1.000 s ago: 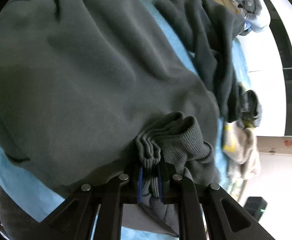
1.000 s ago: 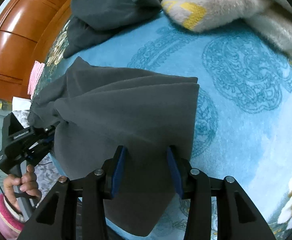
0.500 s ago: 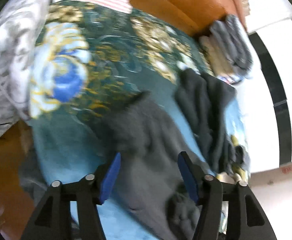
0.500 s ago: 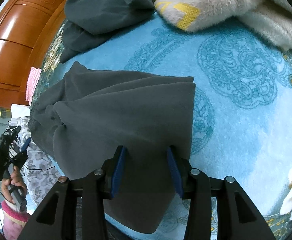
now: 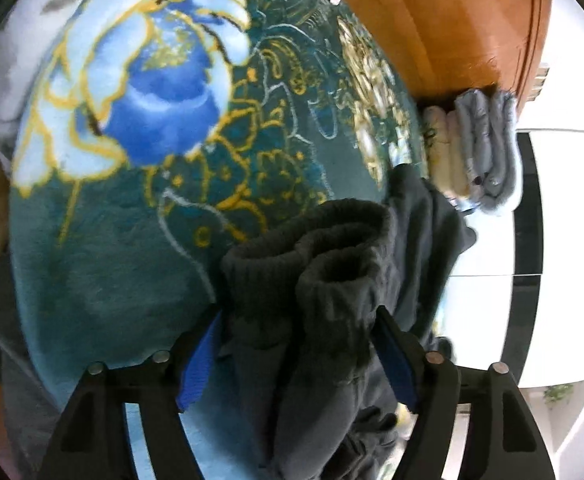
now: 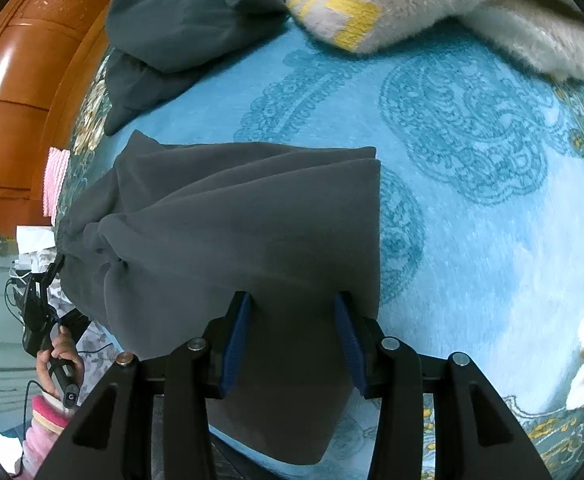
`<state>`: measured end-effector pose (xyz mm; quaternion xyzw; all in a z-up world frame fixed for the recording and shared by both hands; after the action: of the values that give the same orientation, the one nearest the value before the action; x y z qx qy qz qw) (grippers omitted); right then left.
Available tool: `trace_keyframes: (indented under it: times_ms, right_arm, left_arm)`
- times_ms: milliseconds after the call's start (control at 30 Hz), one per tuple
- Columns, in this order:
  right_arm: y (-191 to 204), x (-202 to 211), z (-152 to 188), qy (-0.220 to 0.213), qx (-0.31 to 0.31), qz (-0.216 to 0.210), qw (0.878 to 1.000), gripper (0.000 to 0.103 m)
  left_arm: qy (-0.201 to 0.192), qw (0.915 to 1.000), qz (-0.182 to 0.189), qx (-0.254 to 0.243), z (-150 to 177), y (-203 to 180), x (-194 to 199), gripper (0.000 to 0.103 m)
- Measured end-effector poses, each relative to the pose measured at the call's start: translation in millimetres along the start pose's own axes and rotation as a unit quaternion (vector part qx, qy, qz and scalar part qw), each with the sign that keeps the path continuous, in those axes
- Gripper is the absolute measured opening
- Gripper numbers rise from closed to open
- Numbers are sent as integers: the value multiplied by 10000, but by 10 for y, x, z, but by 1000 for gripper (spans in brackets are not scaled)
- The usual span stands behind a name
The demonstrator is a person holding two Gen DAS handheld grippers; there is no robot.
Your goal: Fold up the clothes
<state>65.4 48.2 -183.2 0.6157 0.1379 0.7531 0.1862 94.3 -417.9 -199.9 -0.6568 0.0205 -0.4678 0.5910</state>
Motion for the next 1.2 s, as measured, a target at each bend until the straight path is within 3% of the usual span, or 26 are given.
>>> trace_keyframes:
  times_ms: [133,300,400,500,633,833,967,1033,1200]
  right_arm:
    - [25,15,26,4,40,7,10000,45]
    - [2,78,75,-96,44,-164,9998,45]
    - [-1,142,109,-194,88,-307,9993,45]
    - [3,228,138,-315,172,-445,9984,45]
    - [-39,340,185,-455,199,-661,9966,45]
    - [-98,440,216,-620,255,-887,9938,45]
    - [-160,433,252,-649,157,-1048,9922,45]
    - [-228,433,281,-648,100,-1122,9915,45]
    - [-345,424,300,-664,14,-1210,9904,45]
  left_arm:
    - [-3,9999,-162,49,-14,-1,6,58]
    - [-136,9960,-692,-551,53,-304,84,43]
    - [-254,9872,-1091,-1139,171,-649,155,41]
    - [-404,9707,-1390,-1919,378,-1121,219,40]
    - [-607,9344,-1836,-2990,845,-1764,223,40]
    - [-722,8589,-2624,-4339,1671,-2407,-100,40]
    - [-781,8011,-3191,-5004,2178,-2566,-388,40]
    - [-764,7770,-3393,-5246,2411,-2575,-522,40]
    - [-658,7338,-3785,-5603,2814,-2524,-802,40]
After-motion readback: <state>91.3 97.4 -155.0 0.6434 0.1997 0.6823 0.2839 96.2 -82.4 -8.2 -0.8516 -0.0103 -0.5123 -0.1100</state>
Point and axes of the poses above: each gripper's, at about its wrist camera, not at the fingertips, and x roughly against the way its jaws point, y to its left, z to its underside, the point moved 7 cm from there along -x, roughly the way its jaws point, and after that the axes turned 14 degrees about y, right-handed, at the moved point
